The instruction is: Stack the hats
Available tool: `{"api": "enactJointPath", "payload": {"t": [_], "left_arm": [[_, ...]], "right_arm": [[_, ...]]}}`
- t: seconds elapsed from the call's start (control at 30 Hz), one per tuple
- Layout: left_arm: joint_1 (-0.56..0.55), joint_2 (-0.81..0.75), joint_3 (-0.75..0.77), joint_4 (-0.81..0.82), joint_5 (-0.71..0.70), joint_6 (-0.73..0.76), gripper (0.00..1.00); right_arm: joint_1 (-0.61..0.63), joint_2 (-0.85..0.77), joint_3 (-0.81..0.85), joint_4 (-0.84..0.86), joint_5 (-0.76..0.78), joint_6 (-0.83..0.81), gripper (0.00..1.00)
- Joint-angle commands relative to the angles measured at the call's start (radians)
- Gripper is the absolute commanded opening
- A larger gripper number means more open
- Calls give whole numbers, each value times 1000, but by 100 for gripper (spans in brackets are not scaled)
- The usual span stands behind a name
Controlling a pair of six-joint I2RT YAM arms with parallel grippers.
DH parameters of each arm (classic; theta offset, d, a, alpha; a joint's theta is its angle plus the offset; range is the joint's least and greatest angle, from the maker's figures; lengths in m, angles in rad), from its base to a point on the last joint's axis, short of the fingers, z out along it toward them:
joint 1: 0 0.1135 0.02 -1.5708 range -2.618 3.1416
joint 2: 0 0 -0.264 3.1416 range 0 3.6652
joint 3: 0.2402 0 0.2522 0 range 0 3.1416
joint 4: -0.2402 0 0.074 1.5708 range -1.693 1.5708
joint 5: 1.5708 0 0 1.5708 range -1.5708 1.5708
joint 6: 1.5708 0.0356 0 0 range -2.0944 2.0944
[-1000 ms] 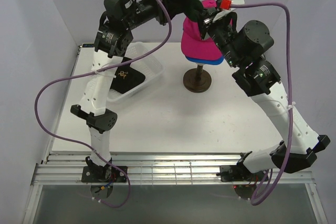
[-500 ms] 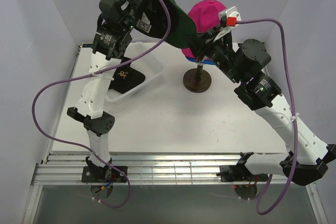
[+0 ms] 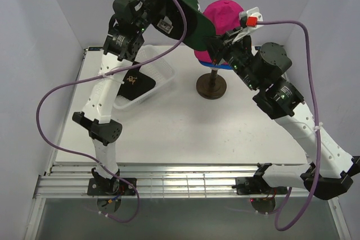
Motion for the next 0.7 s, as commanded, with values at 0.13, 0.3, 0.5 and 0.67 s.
{"api": "enactJointPath", "payload": {"t": [0.13, 0.3, 0.5, 0.67], "left_arm": [[12, -77, -18, -122, 424, -148, 61], [12, -75, 65, -158, 466, -187, 66], [12, -74, 59, -174, 506, -199, 68], [10, -80, 40, -195, 475, -173, 68]], "right_arm": [[18, 171, 269, 170, 218, -243, 8], [17, 283, 403, 257, 361, -579, 8], [17, 426, 510, 420, 513, -1045, 8], [-23, 465, 462, 655, 576, -1385, 8]]}}
